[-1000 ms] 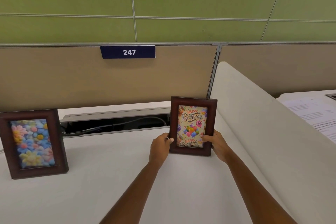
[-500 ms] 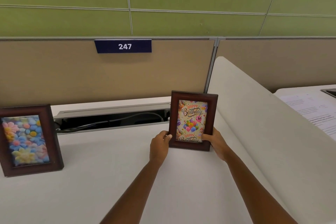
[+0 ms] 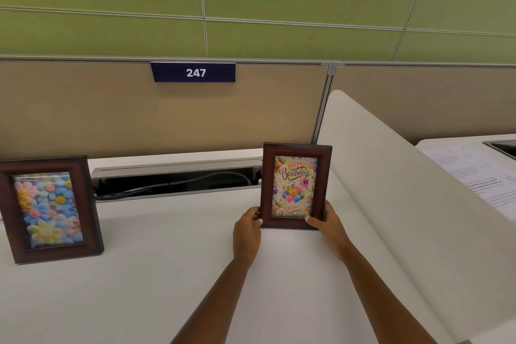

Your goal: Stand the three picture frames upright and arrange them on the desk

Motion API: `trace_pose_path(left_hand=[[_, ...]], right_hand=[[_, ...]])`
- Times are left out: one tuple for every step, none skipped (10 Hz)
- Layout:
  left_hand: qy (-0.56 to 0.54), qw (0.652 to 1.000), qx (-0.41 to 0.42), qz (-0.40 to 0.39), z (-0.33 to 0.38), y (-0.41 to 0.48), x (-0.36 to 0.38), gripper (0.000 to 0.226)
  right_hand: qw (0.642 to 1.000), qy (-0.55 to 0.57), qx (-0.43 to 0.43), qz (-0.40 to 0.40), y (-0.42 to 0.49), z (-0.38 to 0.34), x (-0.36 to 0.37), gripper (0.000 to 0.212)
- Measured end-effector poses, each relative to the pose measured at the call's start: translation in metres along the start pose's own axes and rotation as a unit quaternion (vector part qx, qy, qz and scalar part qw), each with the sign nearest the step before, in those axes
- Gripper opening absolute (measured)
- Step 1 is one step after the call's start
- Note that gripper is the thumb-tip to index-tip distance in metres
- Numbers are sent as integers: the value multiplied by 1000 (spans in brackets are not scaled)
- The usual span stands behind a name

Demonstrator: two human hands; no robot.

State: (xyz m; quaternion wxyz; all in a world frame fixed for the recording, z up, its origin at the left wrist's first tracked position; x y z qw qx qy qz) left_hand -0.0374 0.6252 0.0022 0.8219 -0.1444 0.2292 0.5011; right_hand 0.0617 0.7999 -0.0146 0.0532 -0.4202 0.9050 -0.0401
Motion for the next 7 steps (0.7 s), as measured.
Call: trace_pose_path(left_hand=[[-1, 1000, -4, 1, -1, -3, -1, 31], [2, 1000, -3, 6, 0, -5, -1, 32], [3, 1000, -4, 5, 0, -8, -1, 33], [5, 1000, 2, 0, 0, -9, -1, 33], [9, 1000, 5, -28, -1, -14, 3, 37], [46, 998, -2, -34, -11, -22, 5, 47], [133, 991, 6, -31, -23, -33, 1, 52]], right_hand=[[1000, -6, 1, -2, -5, 1, 1, 52], [1000, -3, 4, 1, -10, 2, 0, 52], [1000, 1, 7, 1, -14, 4, -2, 51], [1000, 1, 5, 3, -16, 6, -2, 51], [1000, -15, -5, 9, -22, 3, 0, 58], [1000, 4, -10, 24, -27, 7, -2, 69], [997, -22, 3, 79, -39, 12, -10, 72]])
Point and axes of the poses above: each hand's wrist, its own y-axis towards the middle knuckle, its own x-axis out of the palm, z = x × y, the point moved 9 cm from there along y, towards the middle knuckle, and after that the axes turned 7 degrees about y, right-handed, at the moved point
